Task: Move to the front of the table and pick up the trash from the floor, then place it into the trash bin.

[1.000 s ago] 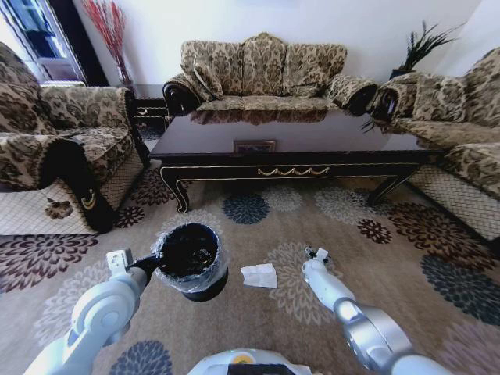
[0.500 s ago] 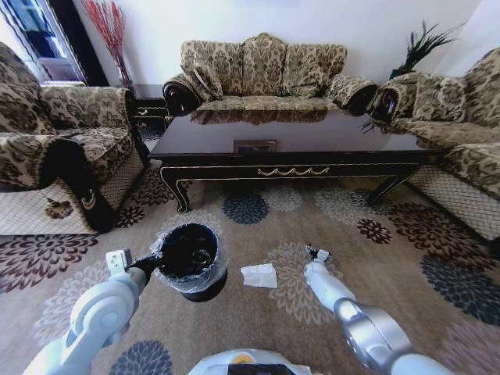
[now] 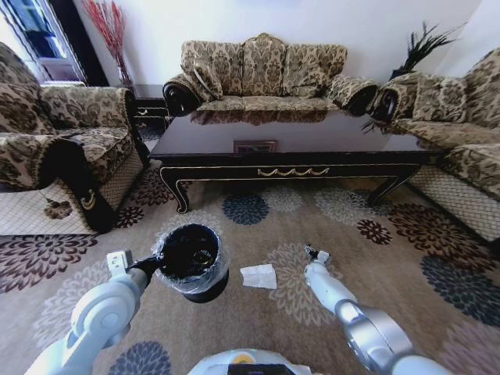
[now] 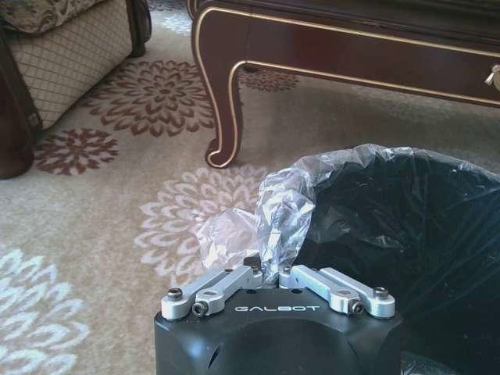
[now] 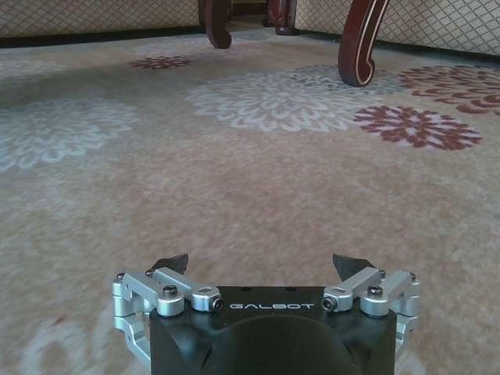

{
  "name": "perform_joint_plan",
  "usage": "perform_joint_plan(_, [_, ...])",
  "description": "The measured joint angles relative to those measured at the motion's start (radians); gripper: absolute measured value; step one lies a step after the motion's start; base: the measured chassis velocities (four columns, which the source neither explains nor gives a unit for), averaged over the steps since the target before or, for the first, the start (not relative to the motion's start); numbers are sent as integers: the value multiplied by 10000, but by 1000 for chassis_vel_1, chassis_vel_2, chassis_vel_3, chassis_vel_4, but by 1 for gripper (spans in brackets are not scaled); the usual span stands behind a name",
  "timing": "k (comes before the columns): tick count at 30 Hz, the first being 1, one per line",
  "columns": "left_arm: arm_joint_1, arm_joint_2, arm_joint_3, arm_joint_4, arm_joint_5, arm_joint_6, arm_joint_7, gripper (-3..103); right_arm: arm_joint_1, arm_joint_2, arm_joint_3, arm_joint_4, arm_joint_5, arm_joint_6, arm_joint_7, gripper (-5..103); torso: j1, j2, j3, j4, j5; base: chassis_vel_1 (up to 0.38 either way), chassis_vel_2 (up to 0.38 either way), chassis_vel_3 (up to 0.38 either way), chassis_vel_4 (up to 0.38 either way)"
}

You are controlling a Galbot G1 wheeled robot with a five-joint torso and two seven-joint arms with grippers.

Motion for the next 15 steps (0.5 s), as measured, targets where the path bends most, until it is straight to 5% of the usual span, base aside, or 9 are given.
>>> perform_joint_plan(15, [-35, -47, 44, -3, 9, 0, 11, 4, -461, -55, 8, 764, -233, 198, 18, 100, 0, 0, 0, -5, 2, -141, -114, 134, 94])
